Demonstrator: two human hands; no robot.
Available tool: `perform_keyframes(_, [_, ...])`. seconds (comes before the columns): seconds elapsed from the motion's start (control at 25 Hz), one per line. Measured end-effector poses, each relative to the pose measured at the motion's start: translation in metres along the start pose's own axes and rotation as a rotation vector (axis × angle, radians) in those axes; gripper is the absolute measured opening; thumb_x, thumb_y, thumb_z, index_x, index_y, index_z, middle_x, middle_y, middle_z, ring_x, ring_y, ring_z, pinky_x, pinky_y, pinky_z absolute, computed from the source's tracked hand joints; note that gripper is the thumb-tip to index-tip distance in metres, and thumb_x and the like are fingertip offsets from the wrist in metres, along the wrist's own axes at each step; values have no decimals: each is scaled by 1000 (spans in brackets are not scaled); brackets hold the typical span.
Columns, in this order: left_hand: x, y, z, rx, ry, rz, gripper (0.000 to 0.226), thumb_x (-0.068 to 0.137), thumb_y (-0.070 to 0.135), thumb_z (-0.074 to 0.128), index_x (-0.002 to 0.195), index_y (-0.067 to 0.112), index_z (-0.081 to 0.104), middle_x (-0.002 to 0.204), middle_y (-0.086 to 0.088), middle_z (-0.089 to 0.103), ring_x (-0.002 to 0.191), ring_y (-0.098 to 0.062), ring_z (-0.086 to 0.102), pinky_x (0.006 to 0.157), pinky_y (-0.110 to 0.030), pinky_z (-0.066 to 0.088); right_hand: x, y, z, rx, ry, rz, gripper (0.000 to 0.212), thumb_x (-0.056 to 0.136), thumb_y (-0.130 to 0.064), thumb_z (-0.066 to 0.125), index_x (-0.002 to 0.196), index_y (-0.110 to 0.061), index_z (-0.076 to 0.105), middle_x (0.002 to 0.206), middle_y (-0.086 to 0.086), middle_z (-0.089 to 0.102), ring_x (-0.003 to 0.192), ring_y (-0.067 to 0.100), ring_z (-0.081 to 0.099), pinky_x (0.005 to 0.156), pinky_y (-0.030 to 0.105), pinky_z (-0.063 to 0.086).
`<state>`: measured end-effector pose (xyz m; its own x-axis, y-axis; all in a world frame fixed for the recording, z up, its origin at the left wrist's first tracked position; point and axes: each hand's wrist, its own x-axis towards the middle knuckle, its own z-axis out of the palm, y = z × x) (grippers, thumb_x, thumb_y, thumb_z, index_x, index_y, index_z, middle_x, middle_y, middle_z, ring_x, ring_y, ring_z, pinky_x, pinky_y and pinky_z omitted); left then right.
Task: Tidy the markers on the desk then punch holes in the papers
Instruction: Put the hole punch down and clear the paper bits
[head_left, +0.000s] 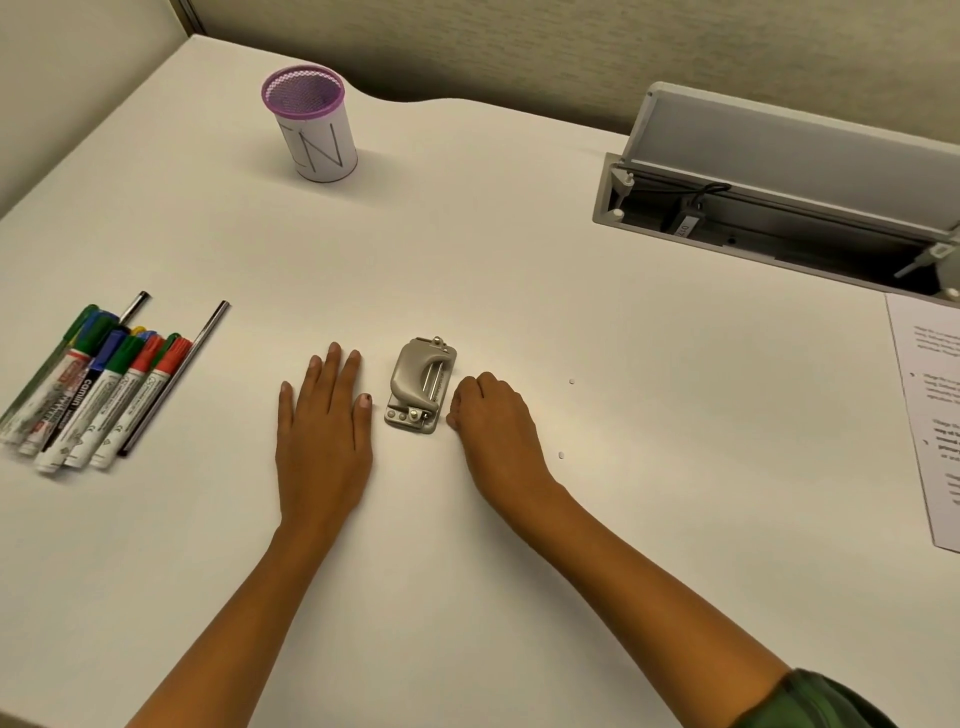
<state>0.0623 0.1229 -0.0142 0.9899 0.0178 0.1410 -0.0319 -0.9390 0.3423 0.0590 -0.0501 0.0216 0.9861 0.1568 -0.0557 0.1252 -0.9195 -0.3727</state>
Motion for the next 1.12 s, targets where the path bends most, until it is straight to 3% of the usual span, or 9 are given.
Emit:
perform_keyframes(0.12, [0, 0, 0, 4, -1, -3, 50, 98, 29, 27, 146, 17, 34, 156, -3, 28, 145, -20, 23, 119, -44, 13, -5, 3, -3, 68, 44, -3, 5, 92, -6, 51, 95, -5, 55, 92, 10, 56, 79, 28, 51, 64, 34, 35])
perform_keyframes(0.28, [0, 1, 0, 4, -3, -4, 50, 98, 29, 27, 146, 17, 34, 155, -3, 29, 145, -20, 23, 119, -44, 14, -6, 7, -3, -44, -14, -45, 7, 88, 0, 52, 89, -5, 56, 90, 9, 56, 79, 26, 50, 64, 37, 42])
perform_keyframes(0.52, [0, 1, -2, -6, -5, -2, 46, 101, 24, 33, 146, 17, 34, 156, -3, 28, 145, -19, 22, 119, -45, 13, -9, 3, -9, -232, -50, -103, 16, 82, 5, 54, 75, -9, 50, 76, 11, 51, 67, 26, 43, 58, 33, 22])
perform_keyframes(0.6, [0, 1, -2, -13, -14, -10, 46, 100, 23, 35, 146, 17, 34, 156, -2, 27, 145, -19, 21, 119, -45, 13, -8, 4, -11, -146, -147, -46, 16, 88, 1, 43, 81, -13, 39, 83, 9, 39, 74, 24, 34, 61, 32, 18])
perform_keyframes(0.68, [-1, 1, -2, -19, -17, -16, 46, 100, 23, 35, 146, 18, 33, 156, -1, 27, 145, -18, 21, 119, -44, 12, -9, 10, -16, 25, -180, 57, 11, 89, -3, 43, 83, -11, 37, 86, 10, 44, 76, 25, 38, 62, 33, 23])
perform_keyframes(0.8, [-1, 1, -1, -25, -17, -17, 46, 101, 23, 34, 146, 18, 33, 156, -1, 27, 145, -17, 20, 120, -43, 11, -22, 32, -30, 471, -63, 208, 8, 83, -2, 54, 80, -4, 47, 77, 14, 61, 63, 24, 51, 58, 36, 39])
perform_keyframes(0.88, [0, 1, -1, -17, -17, -15, 46, 101, 24, 33, 146, 18, 33, 156, -1, 27, 146, -17, 20, 120, -43, 11, -32, 48, -39, 646, 53, 327, 7, 82, -2, 59, 81, -7, 54, 76, 12, 65, 61, 22, 58, 57, 34, 49])
perform_keyframes(1.0, [-1, 1, 0, -4, -17, -15, 46, 101, 24, 34, 146, 18, 33, 156, -1, 27, 145, -18, 21, 119, -43, 12, -36, 75, -44, 719, 176, 458, 10, 87, -7, 57, 88, -14, 64, 80, 0, 68, 59, 2, 62, 56, 14, 50])
perform_keyframes(1.12, [0, 1, -1, -9, -13, -17, 46, 100, 24, 34, 146, 18, 34, 156, -2, 27, 145, -18, 21, 119, -43, 12, -32, 96, -44, 642, 238, 511, 7, 89, -17, 60, 88, -16, 67, 82, -6, 67, 69, 5, 60, 63, 11, 46])
